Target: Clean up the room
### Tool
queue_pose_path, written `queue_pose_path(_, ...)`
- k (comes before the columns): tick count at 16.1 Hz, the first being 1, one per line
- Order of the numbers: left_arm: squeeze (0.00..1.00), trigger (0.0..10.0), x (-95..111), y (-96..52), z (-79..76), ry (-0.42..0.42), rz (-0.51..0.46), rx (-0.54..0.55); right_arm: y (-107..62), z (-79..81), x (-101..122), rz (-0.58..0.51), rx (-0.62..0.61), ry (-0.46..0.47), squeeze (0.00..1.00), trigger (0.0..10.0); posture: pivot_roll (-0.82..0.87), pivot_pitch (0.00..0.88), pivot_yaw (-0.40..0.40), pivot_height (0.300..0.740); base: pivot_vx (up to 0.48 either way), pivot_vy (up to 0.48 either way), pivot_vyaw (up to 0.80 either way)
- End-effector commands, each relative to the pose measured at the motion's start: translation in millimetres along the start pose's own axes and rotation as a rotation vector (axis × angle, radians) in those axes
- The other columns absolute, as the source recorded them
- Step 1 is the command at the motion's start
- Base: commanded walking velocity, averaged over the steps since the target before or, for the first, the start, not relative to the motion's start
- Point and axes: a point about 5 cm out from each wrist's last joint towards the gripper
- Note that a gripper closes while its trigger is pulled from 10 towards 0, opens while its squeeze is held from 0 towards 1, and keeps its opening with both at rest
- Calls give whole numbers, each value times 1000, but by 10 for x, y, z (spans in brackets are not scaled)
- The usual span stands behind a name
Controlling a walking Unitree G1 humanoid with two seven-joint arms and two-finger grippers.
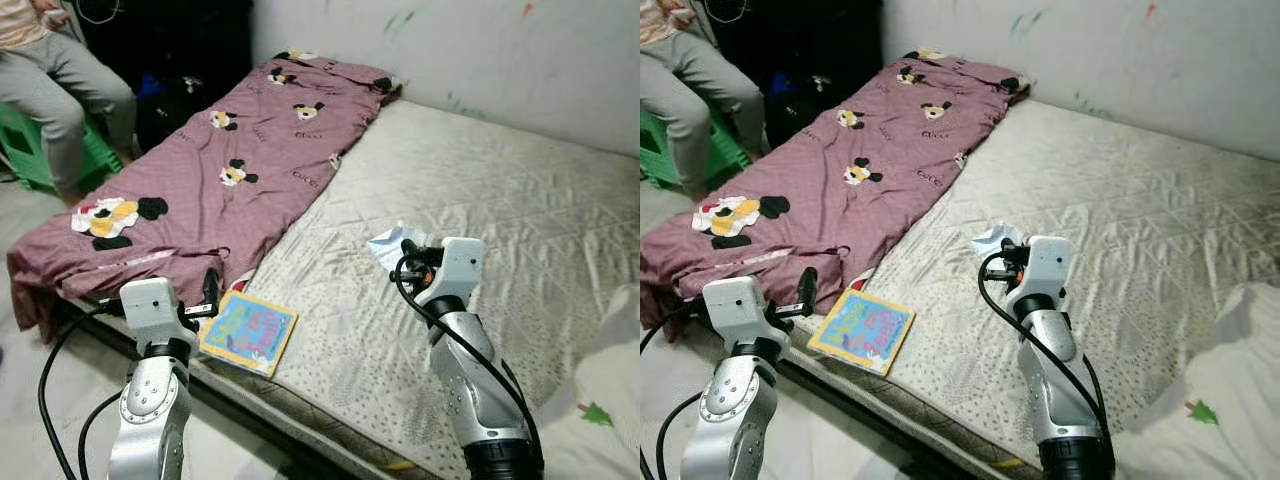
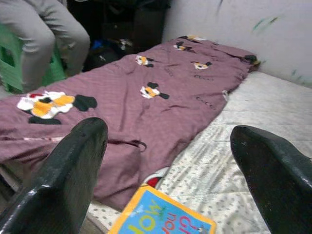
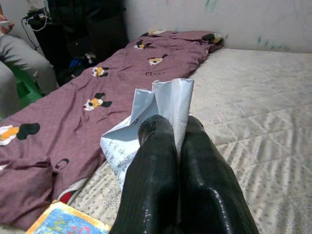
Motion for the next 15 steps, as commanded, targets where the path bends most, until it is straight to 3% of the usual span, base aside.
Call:
queue_pose_path(1,0,10000,-29,14,-65,-13,19,-22,-1,-72,-44,28,-27,9,0,10000,10,0,6,740,0,0,-800)
queue_pose_path(15,0,10000,-61,57,-111,-63,38,-20,21,-72,-75,47,-18,-5,0,10000,-1,3,-4,740,0,0,-800)
Point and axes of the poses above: a point about 5 cm out from each wrist's last joint towards the gripper, its own y axis pointing out of the wrist towards the gripper, its own x axis along the axis of the wrist's last joint, z = x × y, and after that the axes turned 7 degrees about -y, right-handed
